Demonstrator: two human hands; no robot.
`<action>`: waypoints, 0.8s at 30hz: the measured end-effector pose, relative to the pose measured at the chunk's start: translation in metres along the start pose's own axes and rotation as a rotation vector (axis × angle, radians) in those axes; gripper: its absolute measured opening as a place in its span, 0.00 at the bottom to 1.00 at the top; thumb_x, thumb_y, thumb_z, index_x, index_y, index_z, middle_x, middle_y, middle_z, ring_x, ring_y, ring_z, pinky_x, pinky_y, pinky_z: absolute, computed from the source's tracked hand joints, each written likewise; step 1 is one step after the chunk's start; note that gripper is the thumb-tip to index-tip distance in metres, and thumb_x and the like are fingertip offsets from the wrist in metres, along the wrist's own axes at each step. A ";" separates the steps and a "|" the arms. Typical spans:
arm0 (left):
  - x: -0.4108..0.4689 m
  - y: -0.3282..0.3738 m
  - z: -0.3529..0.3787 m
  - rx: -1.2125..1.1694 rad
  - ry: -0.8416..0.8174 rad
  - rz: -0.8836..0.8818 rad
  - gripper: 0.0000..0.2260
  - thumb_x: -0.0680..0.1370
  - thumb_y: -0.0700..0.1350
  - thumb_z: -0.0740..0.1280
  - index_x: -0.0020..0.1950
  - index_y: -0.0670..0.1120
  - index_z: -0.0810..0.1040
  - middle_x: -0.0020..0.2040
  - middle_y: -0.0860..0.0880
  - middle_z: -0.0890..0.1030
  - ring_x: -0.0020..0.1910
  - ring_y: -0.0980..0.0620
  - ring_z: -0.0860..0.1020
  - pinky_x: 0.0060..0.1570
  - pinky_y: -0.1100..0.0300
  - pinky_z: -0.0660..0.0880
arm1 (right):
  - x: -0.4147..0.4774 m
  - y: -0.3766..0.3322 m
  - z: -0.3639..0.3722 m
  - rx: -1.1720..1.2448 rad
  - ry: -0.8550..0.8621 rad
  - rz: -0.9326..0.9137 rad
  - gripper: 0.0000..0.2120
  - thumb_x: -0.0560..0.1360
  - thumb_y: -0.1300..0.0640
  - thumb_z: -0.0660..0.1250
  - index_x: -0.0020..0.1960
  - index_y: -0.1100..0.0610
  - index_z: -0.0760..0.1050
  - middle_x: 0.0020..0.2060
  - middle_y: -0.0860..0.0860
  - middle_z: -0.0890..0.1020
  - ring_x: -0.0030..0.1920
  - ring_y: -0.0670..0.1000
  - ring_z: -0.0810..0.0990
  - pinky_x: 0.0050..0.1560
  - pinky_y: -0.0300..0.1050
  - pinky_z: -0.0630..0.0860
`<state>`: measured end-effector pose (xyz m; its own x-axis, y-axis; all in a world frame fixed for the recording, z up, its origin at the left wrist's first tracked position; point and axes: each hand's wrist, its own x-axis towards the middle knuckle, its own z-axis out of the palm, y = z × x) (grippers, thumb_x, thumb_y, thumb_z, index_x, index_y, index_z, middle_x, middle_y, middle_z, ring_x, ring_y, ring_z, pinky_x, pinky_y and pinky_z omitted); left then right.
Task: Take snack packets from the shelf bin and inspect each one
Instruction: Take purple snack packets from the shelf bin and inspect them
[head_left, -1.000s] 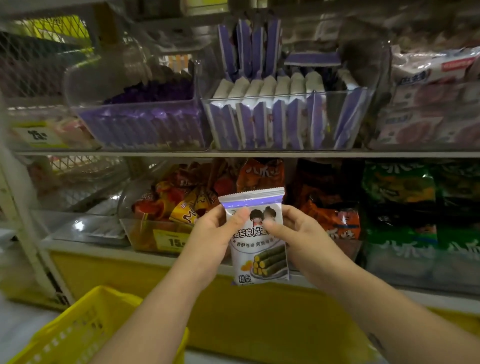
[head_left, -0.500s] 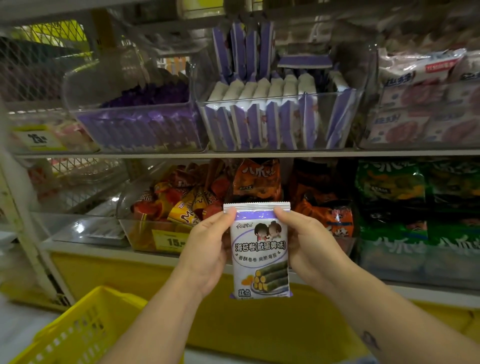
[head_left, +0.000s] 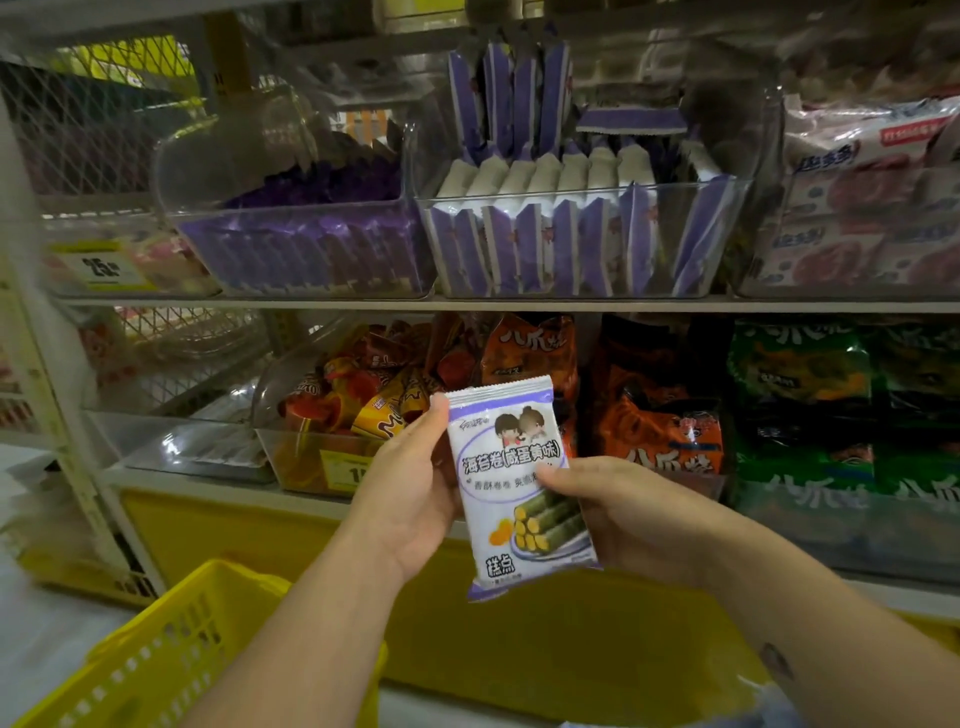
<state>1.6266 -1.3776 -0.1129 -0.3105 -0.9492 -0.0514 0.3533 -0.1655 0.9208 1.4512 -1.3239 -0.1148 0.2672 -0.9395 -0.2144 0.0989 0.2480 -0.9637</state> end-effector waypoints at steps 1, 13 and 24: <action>0.000 0.002 -0.002 0.015 -0.034 -0.016 0.20 0.76 0.56 0.63 0.57 0.42 0.81 0.53 0.41 0.85 0.53 0.41 0.83 0.56 0.41 0.77 | 0.000 0.001 0.001 0.061 0.013 0.008 0.16 0.71 0.51 0.67 0.51 0.63 0.81 0.46 0.59 0.85 0.44 0.55 0.85 0.45 0.47 0.82; -0.007 0.007 -0.011 0.326 -0.311 -0.162 0.22 0.70 0.46 0.71 0.63 0.52 0.76 0.52 0.45 0.85 0.45 0.47 0.80 0.39 0.59 0.81 | -0.003 -0.004 0.003 0.187 0.121 0.022 0.16 0.75 0.52 0.66 0.55 0.62 0.79 0.48 0.59 0.86 0.43 0.54 0.86 0.34 0.45 0.82; -0.008 0.005 -0.006 0.230 -0.263 -0.132 0.17 0.76 0.44 0.68 0.62 0.57 0.74 0.52 0.47 0.85 0.41 0.52 0.84 0.35 0.58 0.81 | -0.004 -0.006 -0.004 0.198 0.032 -0.060 0.17 0.70 0.56 0.68 0.57 0.61 0.80 0.54 0.58 0.84 0.50 0.55 0.85 0.41 0.45 0.83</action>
<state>1.6360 -1.3725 -0.1097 -0.5671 -0.8173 -0.1018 0.0971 -0.1891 0.9771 1.4454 -1.3226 -0.1090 0.2245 -0.9603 -0.1658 0.3005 0.2301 -0.9256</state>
